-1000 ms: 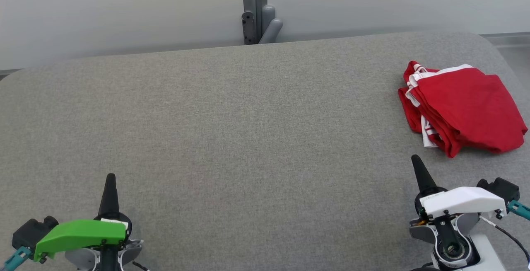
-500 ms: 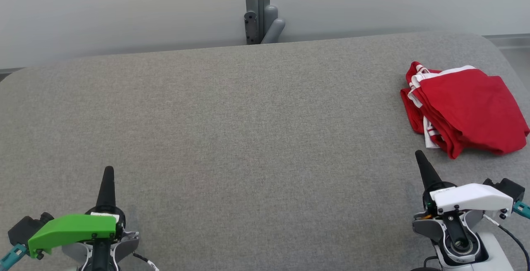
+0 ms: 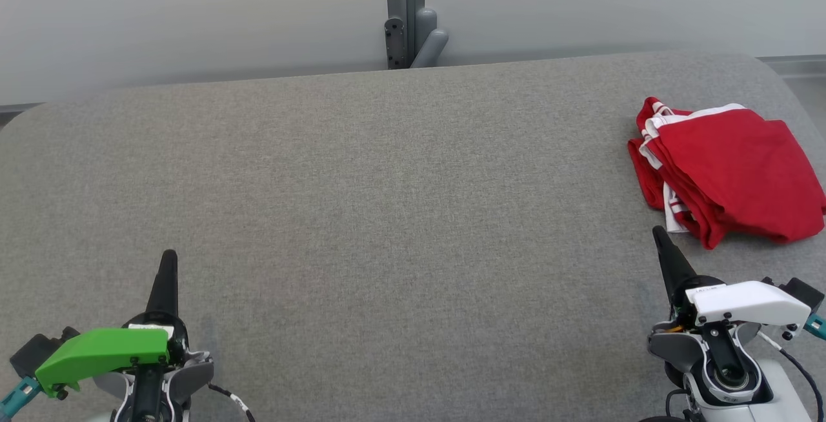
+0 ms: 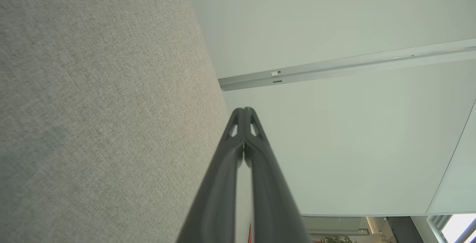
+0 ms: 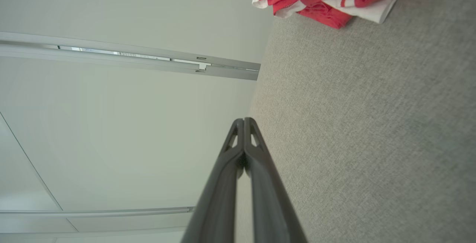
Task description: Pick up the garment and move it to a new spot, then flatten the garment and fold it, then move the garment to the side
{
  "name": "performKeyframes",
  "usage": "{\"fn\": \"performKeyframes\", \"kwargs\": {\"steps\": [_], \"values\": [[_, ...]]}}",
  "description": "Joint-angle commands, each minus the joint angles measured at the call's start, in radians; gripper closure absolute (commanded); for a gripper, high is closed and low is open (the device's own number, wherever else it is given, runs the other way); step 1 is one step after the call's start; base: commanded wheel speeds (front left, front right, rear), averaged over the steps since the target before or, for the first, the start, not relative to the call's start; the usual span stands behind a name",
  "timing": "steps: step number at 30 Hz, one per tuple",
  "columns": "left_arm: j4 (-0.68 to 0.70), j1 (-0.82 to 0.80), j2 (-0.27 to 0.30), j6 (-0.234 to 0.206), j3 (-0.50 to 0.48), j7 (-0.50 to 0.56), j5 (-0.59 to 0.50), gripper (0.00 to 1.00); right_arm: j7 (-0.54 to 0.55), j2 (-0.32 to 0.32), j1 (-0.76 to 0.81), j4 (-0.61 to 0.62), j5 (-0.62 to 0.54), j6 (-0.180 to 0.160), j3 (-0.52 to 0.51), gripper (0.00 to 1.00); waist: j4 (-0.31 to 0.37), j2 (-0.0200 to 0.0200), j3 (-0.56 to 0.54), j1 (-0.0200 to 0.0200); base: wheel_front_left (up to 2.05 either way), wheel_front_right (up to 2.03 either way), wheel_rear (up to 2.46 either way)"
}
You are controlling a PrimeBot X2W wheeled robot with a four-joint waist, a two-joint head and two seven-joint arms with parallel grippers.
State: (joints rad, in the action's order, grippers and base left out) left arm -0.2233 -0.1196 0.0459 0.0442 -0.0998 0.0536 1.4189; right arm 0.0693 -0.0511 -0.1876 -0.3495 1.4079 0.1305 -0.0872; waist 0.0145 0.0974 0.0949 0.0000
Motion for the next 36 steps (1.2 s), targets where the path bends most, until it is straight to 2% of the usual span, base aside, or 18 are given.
{"fn": "performKeyframes", "kwargs": {"steps": [1, 27, 36], "values": [[0.011, -0.02, 0.006, 0.0, -0.007, 0.008, 0.019, 1.0, 0.008, -0.007, -0.009, 0.01, 0.024, 0.001, -0.006, 1.0, -0.001, 0.0, 0.0, 0.0, 0.0, 0.0, 0.0], [0.033, -0.036, 0.007, -0.007, -0.019, 0.053, 0.19, 1.0, 0.051, -0.012, -0.014, 0.025, 0.205, 0.0, -0.031, 1.0, -0.013, 0.0, -0.001, 0.0, 0.0, 0.0, 0.0], [0.033, -0.035, 0.007, -0.007, -0.019, 0.055, 0.189, 1.0, 0.048, -0.014, -0.013, 0.025, 0.212, 0.0, -0.028, 1.0, -0.014, 0.0, -0.001, 0.0, 0.0, 0.0, 0.0]]}}
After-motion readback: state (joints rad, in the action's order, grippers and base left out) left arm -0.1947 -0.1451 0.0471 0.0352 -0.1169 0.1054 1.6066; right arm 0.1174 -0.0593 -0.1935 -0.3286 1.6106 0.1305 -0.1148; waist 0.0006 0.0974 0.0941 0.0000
